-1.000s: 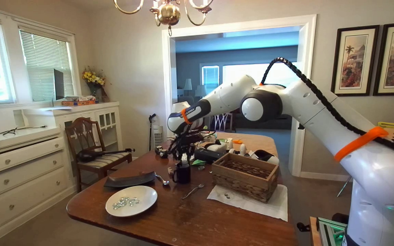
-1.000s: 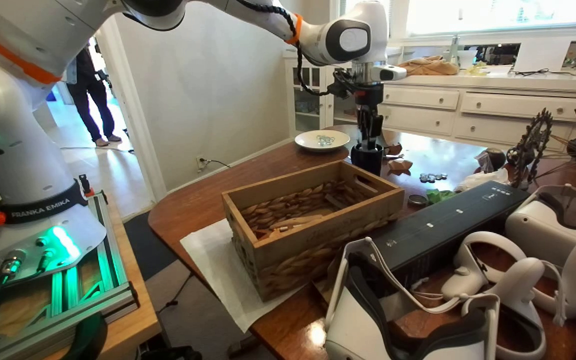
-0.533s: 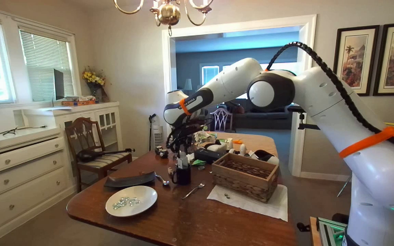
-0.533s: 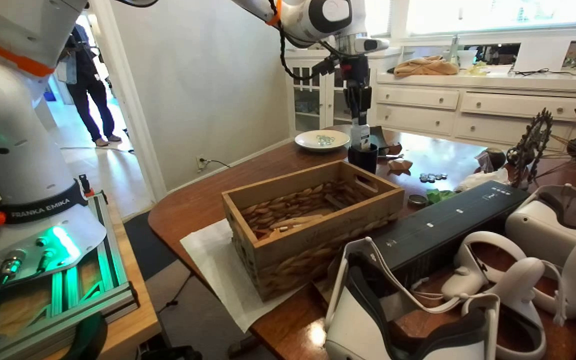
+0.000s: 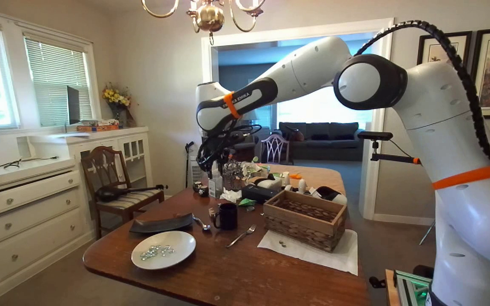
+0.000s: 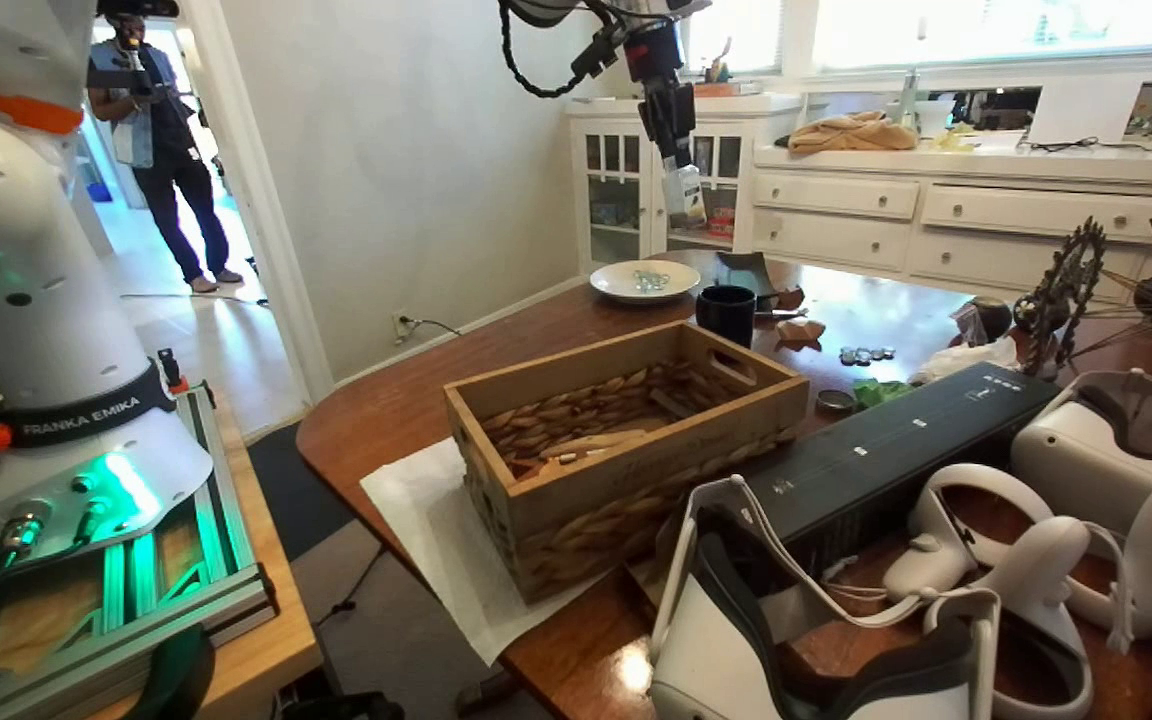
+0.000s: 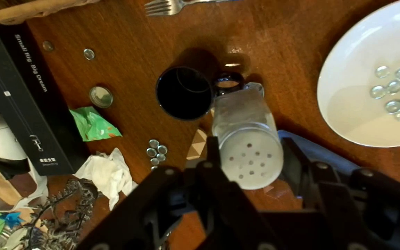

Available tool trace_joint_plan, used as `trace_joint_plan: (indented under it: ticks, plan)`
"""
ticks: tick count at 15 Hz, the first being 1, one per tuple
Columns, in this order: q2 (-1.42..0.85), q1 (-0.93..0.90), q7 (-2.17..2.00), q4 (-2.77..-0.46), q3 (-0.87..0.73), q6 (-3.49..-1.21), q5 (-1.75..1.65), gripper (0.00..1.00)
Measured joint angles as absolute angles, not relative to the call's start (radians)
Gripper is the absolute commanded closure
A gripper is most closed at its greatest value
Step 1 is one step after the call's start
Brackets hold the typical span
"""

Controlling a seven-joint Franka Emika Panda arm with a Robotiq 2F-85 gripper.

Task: Remove the container from the black cup and move the black cup forward

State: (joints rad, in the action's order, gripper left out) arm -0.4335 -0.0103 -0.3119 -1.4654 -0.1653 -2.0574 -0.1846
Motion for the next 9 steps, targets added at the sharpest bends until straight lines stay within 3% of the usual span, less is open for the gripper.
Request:
trace_joint_plan:
  ticks: [9]
  plan:
    - [-0.526, 0.071, -0.2, -1.504, -0.131, -2.063, -0.097, 0.78]
